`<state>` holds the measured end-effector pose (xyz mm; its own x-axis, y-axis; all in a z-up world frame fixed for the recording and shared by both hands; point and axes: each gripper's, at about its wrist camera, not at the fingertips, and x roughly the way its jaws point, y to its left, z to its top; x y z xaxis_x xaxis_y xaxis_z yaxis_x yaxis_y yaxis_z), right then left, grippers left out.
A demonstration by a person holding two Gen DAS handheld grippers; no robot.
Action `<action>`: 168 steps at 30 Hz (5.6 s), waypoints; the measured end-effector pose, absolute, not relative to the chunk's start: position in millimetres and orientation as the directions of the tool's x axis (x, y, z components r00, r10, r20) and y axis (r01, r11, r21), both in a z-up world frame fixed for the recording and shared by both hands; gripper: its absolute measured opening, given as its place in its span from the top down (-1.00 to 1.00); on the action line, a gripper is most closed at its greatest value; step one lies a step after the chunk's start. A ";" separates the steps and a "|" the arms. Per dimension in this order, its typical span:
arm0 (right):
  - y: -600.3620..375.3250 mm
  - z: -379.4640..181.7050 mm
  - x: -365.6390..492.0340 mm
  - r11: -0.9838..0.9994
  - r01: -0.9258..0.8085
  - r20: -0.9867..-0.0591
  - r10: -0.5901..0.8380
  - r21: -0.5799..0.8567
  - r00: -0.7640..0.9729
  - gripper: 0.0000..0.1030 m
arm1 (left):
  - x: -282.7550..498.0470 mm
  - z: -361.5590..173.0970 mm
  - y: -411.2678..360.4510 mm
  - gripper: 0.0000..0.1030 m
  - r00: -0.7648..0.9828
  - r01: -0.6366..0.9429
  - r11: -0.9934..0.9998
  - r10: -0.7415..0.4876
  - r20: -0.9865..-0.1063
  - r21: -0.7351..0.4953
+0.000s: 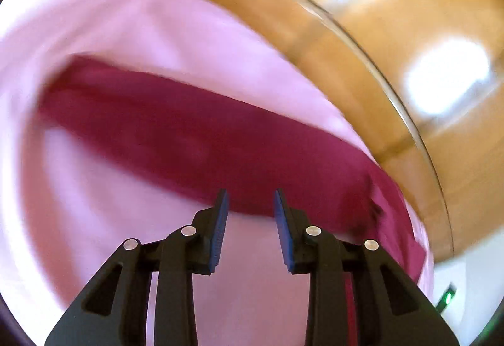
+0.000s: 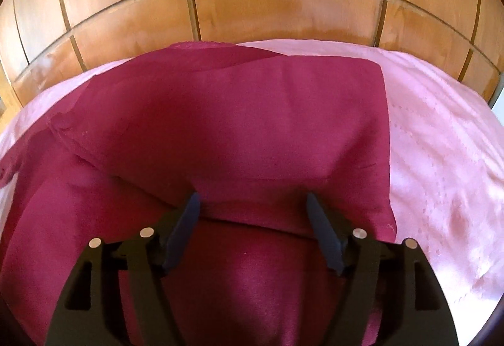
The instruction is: Fold small clothes
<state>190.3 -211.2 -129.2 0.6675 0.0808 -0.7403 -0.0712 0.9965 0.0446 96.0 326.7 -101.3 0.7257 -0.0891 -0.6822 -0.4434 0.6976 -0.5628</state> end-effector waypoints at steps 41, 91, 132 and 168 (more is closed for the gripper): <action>-206.7 -128.6 192.8 0.999 -0.042 -0.736 0.017 -0.016 0.677 -0.60 | 182.7 -62.3 76.0 0.88 0.649 0.125 0.852 -0.458 -0.607 -0.509; -326.7 -91.7 256.3 0.862 0.136 -0.722 0.311 0.488 0.618 0.87 | 135.6 -123.5 111.0 0.33 0.587 -0.054 0.950 -0.218 -0.780 -0.306; -271.2 -109.7 204.8 0.977 -0.030 -0.736 0.179 0.211 0.653 -0.29 | 221.1 -70.9 91.7 0.24 0.696 0.048 0.922 -0.307 -0.649 -0.384; -235.7 -120.4 248.2 0.996 -0.018 -0.736 0.073 0.083 0.673 -0.85 | 188.7 -75.7 65.4 -0.06 0.741 0.009 0.989 -0.104 -0.664 -0.145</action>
